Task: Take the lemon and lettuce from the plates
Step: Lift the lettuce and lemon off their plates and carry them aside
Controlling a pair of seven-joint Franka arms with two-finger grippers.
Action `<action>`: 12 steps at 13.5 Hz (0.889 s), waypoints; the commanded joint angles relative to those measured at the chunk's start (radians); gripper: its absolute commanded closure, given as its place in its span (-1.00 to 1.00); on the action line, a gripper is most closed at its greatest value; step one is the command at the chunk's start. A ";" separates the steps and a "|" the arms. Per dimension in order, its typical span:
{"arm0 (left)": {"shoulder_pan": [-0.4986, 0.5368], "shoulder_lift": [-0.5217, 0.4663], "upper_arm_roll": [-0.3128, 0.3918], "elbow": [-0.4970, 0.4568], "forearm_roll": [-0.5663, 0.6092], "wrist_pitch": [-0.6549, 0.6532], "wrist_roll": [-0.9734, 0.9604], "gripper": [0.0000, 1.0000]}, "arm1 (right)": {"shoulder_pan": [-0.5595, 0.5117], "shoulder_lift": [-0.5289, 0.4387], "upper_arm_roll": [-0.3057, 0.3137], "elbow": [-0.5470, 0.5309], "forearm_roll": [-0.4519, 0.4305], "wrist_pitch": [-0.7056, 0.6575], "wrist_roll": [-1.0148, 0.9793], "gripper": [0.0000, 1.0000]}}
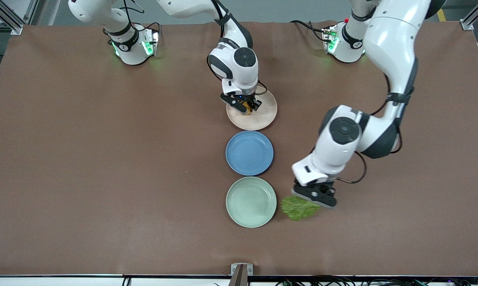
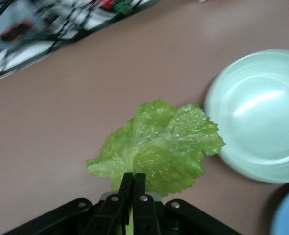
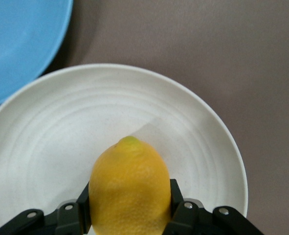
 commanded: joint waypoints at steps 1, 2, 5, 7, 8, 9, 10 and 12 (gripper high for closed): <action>0.041 -0.110 -0.010 -0.202 0.007 0.010 -0.009 1.00 | -0.036 -0.045 -0.024 0.001 -0.026 -0.008 -0.006 1.00; 0.047 -0.124 -0.007 -0.238 0.021 0.012 -0.009 1.00 | -0.076 -0.080 -0.030 -0.002 -0.026 -0.013 -0.077 1.00; 0.130 -0.167 -0.007 -0.364 0.169 0.087 -0.005 1.00 | -0.250 -0.165 -0.029 0.000 -0.021 -0.103 -0.362 1.00; 0.196 -0.168 -0.007 -0.453 0.255 0.215 -0.005 1.00 | -0.367 -0.185 -0.029 -0.002 -0.020 -0.160 -0.577 1.00; 0.213 -0.167 -0.007 -0.492 0.297 0.286 -0.008 1.00 | -0.425 -0.190 -0.029 -0.005 -0.020 -0.174 -0.671 1.00; 0.239 -0.165 -0.008 -0.521 0.312 0.323 -0.009 1.00 | -0.480 -0.193 -0.029 -0.006 -0.020 -0.186 -0.764 1.00; 0.253 -0.167 -0.008 -0.541 0.315 0.332 -0.009 0.98 | -0.531 -0.193 -0.029 -0.008 -0.018 -0.198 -0.841 1.00; 0.255 -0.170 -0.010 -0.562 0.314 0.331 -0.023 0.72 | -0.626 -0.191 -0.027 -0.018 -0.014 -0.208 -1.010 1.00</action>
